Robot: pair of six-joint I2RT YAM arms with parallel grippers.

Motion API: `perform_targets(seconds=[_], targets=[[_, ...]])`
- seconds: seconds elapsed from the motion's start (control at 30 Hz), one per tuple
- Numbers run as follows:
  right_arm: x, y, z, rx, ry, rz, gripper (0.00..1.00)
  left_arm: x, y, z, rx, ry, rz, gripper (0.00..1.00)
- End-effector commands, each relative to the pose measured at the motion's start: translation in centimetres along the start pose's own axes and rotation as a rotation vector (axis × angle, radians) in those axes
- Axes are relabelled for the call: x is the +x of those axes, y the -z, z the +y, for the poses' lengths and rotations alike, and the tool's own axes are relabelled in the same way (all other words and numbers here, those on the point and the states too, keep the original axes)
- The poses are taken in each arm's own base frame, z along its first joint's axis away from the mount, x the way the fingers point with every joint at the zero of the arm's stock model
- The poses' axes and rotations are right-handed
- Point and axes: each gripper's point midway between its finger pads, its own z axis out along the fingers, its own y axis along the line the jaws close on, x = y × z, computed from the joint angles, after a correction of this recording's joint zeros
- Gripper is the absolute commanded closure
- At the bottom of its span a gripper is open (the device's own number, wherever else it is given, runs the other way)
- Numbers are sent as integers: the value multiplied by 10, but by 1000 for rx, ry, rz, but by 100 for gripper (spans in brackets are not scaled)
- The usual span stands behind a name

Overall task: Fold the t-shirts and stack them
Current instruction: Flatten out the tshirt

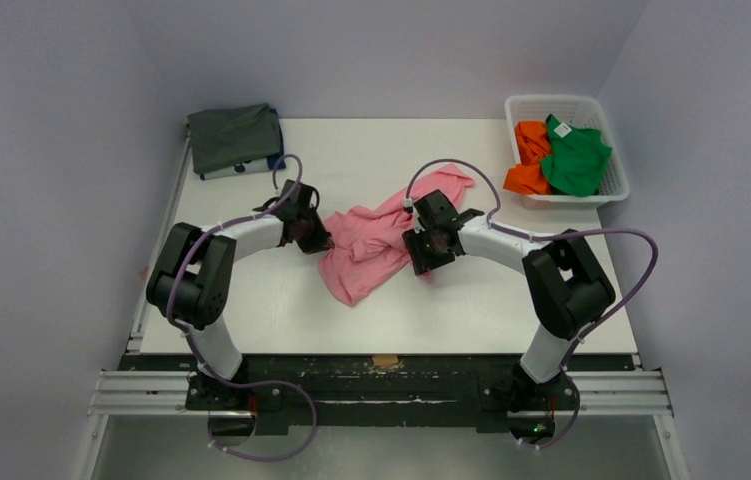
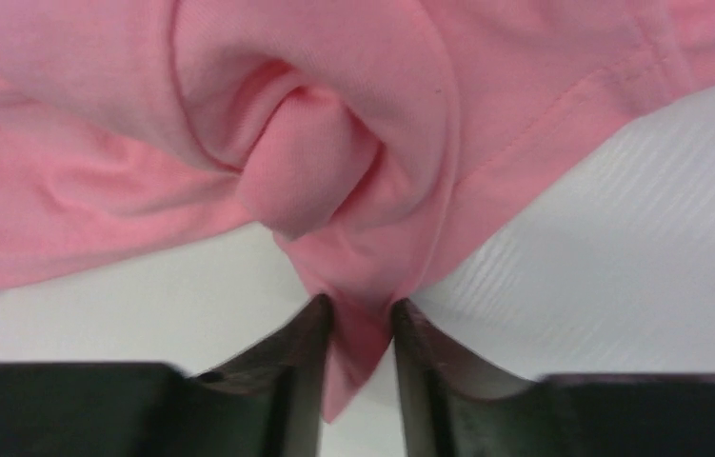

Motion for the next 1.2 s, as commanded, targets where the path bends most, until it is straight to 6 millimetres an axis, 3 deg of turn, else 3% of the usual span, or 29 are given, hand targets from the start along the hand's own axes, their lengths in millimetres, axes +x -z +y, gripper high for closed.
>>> perform_targets(seconds=[0.0,0.03,0.2,0.37,0.43,0.53,0.67,0.7,0.8,0.97,1.17], targets=[[-6,0,-22,130,-74,-38,93,7,13,13,-30,-50,-28,100],[-16,6,-28,154,-94,-80,99,0,20,13,-37,-71,-64,100],[-74,50,-59,139,-305,-312,100,-38,62,12,-112,-106,-232,100],[-119,123,-112,208,-470,-601,100,-76,111,1,-123,-134,-425,100],[-130,157,-137,265,-512,-703,100,-95,140,-10,-102,-150,-522,100],[-148,210,-153,289,-532,-865,100,-123,185,-30,-51,-179,-677,100],[-173,283,-157,328,-474,-1077,100,-158,263,-55,28,-212,-929,100],[-179,310,-158,342,-464,-1146,100,-167,287,-61,44,-212,-1001,100],[-188,372,-156,377,-423,-1297,100,-180,349,-70,71,-225,-1160,100],[-186,467,-148,445,-356,-1516,100,-185,438,-76,124,-229,-1360,100],[-178,556,-119,431,-203,-1671,100,-168,548,-80,257,-235,-1566,100]])
